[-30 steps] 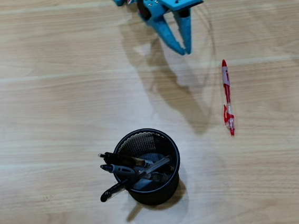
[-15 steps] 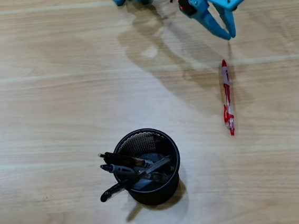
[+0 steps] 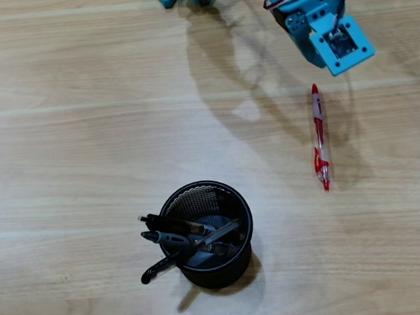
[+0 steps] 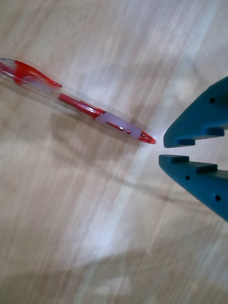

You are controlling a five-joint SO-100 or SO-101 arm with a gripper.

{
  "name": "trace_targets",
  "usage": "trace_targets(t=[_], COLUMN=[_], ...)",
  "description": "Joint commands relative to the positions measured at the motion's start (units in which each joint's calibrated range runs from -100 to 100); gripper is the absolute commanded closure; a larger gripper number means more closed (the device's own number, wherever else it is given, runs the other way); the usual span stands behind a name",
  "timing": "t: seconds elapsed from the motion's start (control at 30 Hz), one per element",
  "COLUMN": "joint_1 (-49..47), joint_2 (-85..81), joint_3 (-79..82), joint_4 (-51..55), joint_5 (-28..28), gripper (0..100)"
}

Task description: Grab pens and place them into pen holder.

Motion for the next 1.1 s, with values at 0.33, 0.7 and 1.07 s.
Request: trace_targets(t=[0.33, 0.7, 1.07], joint_1=[4.56, 6.74, 5.47], joint_2=[17.98, 20.92, 25.04], joint_3=[-17.69, -18.59, -24.27], joint_4=[0.78, 0.61, -0.51], joint_5=[-3.63, -3.94, -4.04], gripper=[98, 97, 89])
